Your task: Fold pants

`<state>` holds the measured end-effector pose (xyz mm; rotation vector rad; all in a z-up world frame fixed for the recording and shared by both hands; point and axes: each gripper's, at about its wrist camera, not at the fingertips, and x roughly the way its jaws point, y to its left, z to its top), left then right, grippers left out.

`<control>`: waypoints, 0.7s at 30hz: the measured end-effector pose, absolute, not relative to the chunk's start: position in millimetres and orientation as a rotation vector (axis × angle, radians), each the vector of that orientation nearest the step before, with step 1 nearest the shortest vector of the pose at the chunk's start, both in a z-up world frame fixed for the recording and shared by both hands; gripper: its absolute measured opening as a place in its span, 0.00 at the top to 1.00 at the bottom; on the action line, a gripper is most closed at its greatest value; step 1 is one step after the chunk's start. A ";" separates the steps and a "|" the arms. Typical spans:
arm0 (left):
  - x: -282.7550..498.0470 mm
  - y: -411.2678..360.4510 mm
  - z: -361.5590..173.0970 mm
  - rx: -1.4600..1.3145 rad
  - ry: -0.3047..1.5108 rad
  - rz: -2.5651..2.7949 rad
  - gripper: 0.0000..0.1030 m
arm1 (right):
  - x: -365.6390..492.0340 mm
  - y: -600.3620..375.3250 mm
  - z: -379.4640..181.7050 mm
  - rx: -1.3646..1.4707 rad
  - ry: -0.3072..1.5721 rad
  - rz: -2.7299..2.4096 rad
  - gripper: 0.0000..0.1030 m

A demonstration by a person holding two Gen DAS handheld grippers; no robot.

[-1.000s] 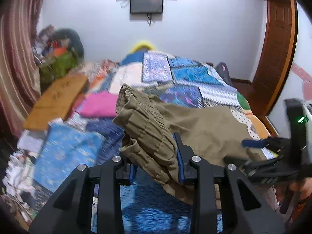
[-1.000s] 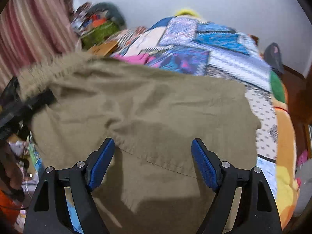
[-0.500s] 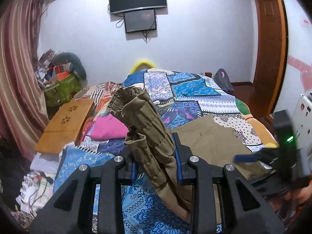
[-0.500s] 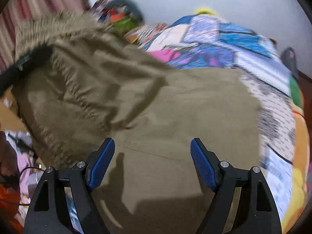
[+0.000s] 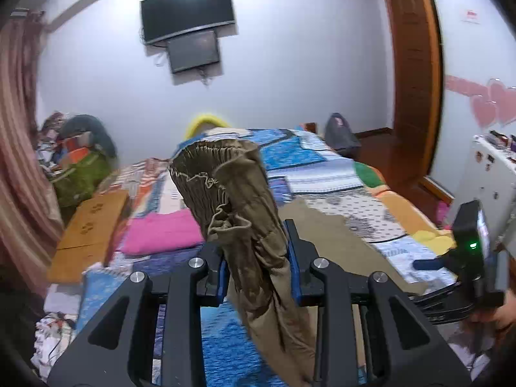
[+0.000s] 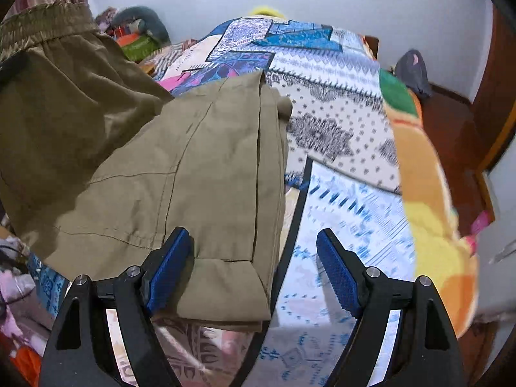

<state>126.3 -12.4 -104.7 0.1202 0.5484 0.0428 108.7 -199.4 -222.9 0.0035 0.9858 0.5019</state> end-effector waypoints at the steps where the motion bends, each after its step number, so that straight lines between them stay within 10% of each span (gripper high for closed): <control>1: 129.0 -16.7 -104.9 0.115 0.555 0.022 0.73 | 109.6 -202.2 -224.1 0.024 0.992 0.508 0.24; 21: 171.4 -103.2 -163.0 0.104 0.778 -0.217 0.76 | 99.7 -215.6 -216.8 0.037 0.960 0.510 0.24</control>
